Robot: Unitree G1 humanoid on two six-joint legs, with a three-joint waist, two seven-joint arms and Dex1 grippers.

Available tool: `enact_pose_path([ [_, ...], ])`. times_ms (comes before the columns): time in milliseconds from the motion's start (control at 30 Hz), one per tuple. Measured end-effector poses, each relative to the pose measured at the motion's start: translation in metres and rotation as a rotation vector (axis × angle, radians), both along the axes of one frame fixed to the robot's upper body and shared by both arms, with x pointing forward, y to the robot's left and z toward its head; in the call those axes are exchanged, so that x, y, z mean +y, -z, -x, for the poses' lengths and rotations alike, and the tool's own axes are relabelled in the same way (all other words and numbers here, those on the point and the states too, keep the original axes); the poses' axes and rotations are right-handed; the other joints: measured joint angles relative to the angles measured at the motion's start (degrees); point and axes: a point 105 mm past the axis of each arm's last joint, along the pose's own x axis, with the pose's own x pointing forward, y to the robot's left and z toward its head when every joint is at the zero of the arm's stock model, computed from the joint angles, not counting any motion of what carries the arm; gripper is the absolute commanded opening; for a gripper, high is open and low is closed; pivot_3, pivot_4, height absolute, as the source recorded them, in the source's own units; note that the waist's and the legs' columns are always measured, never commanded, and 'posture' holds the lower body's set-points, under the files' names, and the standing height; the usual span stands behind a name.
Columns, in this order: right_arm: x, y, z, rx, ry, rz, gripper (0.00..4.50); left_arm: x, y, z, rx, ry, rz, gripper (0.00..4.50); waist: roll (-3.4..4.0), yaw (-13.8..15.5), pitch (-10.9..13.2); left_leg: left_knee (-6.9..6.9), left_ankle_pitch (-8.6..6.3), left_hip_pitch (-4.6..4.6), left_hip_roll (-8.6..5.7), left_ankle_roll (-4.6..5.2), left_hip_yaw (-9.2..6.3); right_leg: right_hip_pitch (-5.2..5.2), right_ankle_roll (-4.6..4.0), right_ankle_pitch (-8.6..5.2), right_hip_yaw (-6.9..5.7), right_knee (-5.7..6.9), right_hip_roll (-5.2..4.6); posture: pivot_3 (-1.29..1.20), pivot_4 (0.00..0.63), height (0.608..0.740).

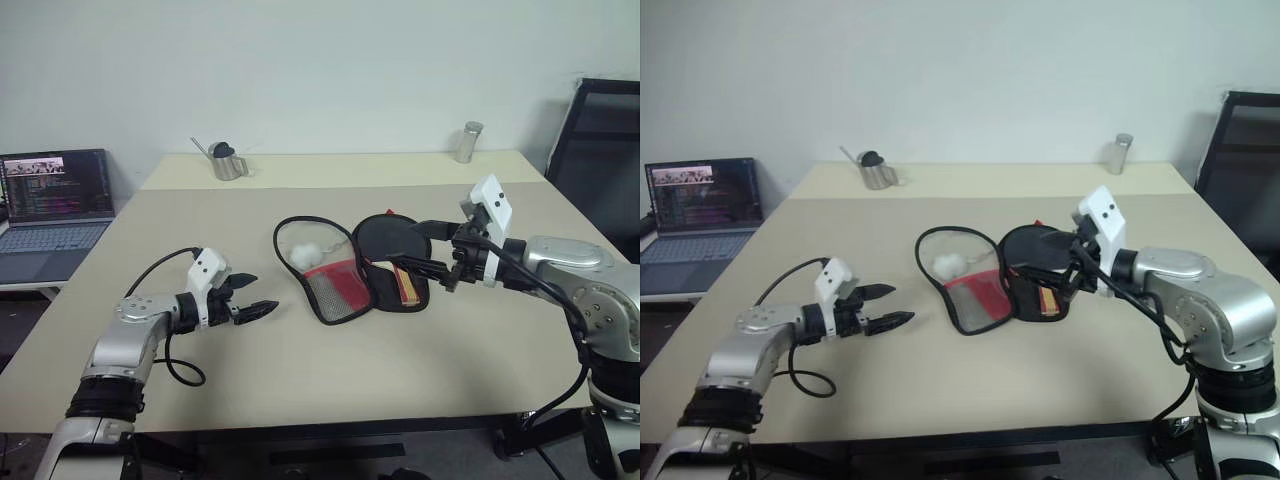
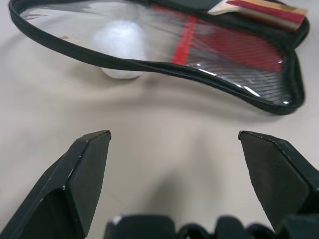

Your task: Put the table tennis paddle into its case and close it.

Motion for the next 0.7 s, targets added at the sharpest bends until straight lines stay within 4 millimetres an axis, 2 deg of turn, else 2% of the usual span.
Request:
enact_pose_path([
  [267, 0.001, 0.001, 0.002, -0.003, 0.002, 0.0, 4.47, -0.032, 0.02, -0.029, 0.046, 0.06, -0.059, 4.5, -0.26, 0.0, 0.1, 0.03, 0.0, -0.08, -0.09, 0.0, 0.04, -0.01, 0.05, 0.03, 0.0, -0.03, -0.08, 0.0, 0.15, 0.74],
  [400, 0.002, 0.003, 0.004, 0.001, 0.003, -0.002, 4.47, -0.044, 0.018, -0.038, 0.019, 0.086, -0.099, 4.5, -0.28, 0.0, 0.1, 0.03, 0.0, -0.09, -0.07, 0.0, 0.05, -0.02, 0.05, 0.03, -0.05, -0.02, -0.08, 0.0, 0.15, 0.74],
  [600, -0.007, 0.005, 0.01, -0.009, 0.033, 0.004, 4.47, -0.067, -0.004, -0.047, -0.064, 0.176, -0.122, 4.5, -0.33, 0.1, 0.1, 0.06, 0.0, -0.16, -0.09, 0.0, 0.06, -0.02, 0.05, 0.03, -0.11, -0.03, -0.07, 0.0, 0.15, 0.74],
  [700, -0.016, 0.009, 0.014, 0.004, 0.057, 0.023, 4.47, -0.087, -0.03, -0.05, -0.137, 0.254, -0.12, 4.5, -0.36, 0.1, 0.1, 0.1, 0.0, -0.24, -0.1, 0.0, 0.05, -0.02, 0.05, 0.03, -0.15, -0.06, -0.08, 0.0, 0.15, 0.74],
])
